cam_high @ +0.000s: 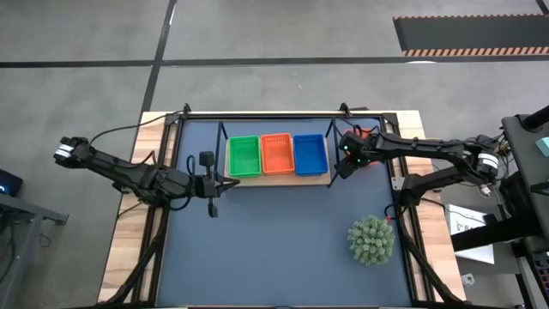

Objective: Stack baskets on shelf by color
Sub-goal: Stack the orange basket on top of the orange basket on the shelf

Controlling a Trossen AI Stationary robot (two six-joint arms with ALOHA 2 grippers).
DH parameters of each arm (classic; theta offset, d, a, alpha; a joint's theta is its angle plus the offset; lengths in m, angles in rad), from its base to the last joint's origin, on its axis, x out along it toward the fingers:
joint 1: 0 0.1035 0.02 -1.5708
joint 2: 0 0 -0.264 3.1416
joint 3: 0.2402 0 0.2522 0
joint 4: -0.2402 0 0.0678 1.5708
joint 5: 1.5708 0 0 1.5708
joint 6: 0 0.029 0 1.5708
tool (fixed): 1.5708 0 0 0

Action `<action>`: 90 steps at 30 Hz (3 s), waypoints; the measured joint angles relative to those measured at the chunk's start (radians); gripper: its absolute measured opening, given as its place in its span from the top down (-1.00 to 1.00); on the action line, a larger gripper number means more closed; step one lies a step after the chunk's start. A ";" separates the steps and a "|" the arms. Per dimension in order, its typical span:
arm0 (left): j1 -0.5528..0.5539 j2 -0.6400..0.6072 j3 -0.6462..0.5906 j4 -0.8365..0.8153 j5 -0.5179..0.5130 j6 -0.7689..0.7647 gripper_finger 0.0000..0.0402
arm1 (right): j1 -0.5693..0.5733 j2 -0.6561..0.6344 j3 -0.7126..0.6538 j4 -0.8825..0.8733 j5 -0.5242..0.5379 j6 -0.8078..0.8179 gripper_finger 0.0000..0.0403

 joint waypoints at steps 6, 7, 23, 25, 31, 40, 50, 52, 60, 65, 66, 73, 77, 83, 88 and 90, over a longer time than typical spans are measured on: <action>0.000 0.000 0.000 0.003 0.002 0.000 1.00 | 0.000 0.009 -0.008 0.026 0.013 0.002 0.59; 0.000 0.000 0.000 0.004 0.002 0.000 1.00 | 0.000 0.009 -0.008 0.026 0.013 0.005 0.67; 0.000 0.001 0.003 0.028 0.001 0.000 1.00 | 0.000 -0.027 0.284 -0.137 0.350 -0.117 0.95; 0.000 0.001 0.003 0.039 0.001 0.000 1.00 | 0.000 -0.022 0.362 -0.151 0.377 -0.134 0.95; 0.000 0.001 0.003 0.046 0.001 0.000 1.00 | 0.000 -0.005 0.557 -0.302 0.373 -0.098 0.95; 0.000 0.001 0.003 0.044 0.013 -0.002 1.00 | 0.045 -0.005 0.618 -0.392 0.369 -0.051 0.96; 0.000 0.001 0.003 0.047 0.012 -0.002 1.00 | 0.262 0.078 0.793 -0.348 0.262 0.028 0.96; 0.000 0.001 0.003 0.047 -0.005 -0.002 1.00 | 0.322 0.137 0.844 -0.341 0.246 0.038 0.95; 0.000 0.001 0.002 0.045 -0.014 -0.002 1.00 | 0.443 0.375 1.073 -0.386 0.245 0.175 0.95; 0.000 -0.002 0.002 0.046 -0.036 -0.010 1.00 | 0.457 0.522 1.197 -0.386 0.246 0.224 0.94; 0.000 -0.004 0.002 0.046 -0.051 -0.021 1.00 | 0.457 0.551 1.221 -0.386 0.246 0.235 0.94; -0.004 -0.031 0.002 0.019 -0.092 -0.055 1.00 | 0.441 0.738 1.369 -0.446 0.257 0.303 0.94; -0.015 -0.035 0.002 -0.012 -0.092 -0.054 1.00 | 0.431 0.822 1.439 -0.532 0.331 0.347 0.94; -0.019 -0.042 0.002 -0.036 -0.092 -0.048 1.00 | 0.428 0.902 1.529 -0.579 0.331 0.373 0.87; -0.019 -0.046 0.002 -0.034 -0.091 -0.028 1.00 | 0.428 0.943 1.575 -0.594 0.325 0.376 0.67; -0.019 -0.046 0.002 -0.034 -0.091 -0.027 1.00 | 0.428 0.946 1.587 -0.594 0.321 0.380 0.57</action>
